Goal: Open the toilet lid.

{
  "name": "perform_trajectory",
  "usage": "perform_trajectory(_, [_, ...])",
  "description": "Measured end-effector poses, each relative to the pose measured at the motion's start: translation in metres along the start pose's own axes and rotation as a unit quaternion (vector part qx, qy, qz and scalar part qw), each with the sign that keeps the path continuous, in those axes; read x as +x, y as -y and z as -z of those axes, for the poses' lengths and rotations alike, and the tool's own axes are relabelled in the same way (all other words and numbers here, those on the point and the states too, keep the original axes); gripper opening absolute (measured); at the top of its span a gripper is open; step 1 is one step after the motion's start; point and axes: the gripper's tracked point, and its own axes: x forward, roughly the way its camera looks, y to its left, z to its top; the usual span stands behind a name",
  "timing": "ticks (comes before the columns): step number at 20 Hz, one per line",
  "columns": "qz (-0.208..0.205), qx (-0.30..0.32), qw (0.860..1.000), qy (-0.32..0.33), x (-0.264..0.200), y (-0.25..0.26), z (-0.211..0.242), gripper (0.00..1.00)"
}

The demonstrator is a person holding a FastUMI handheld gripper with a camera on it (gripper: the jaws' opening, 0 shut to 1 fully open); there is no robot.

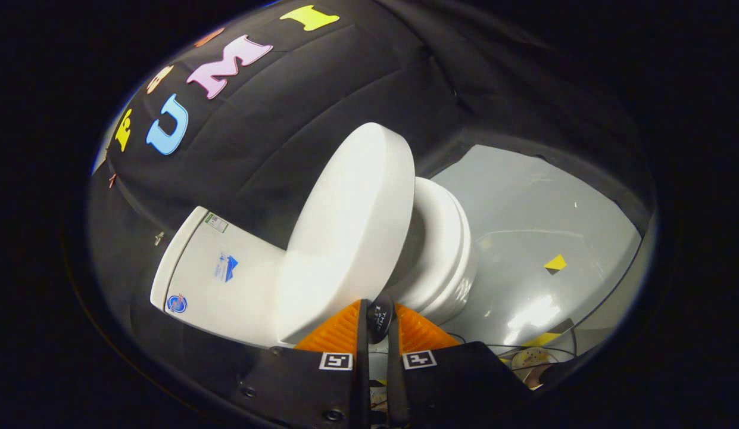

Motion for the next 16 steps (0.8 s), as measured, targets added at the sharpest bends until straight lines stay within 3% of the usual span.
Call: perform_trajectory(16, [-0.019, -0.125, 0.989, 0.074, -0.05, -0.14, -0.017, 0.16])
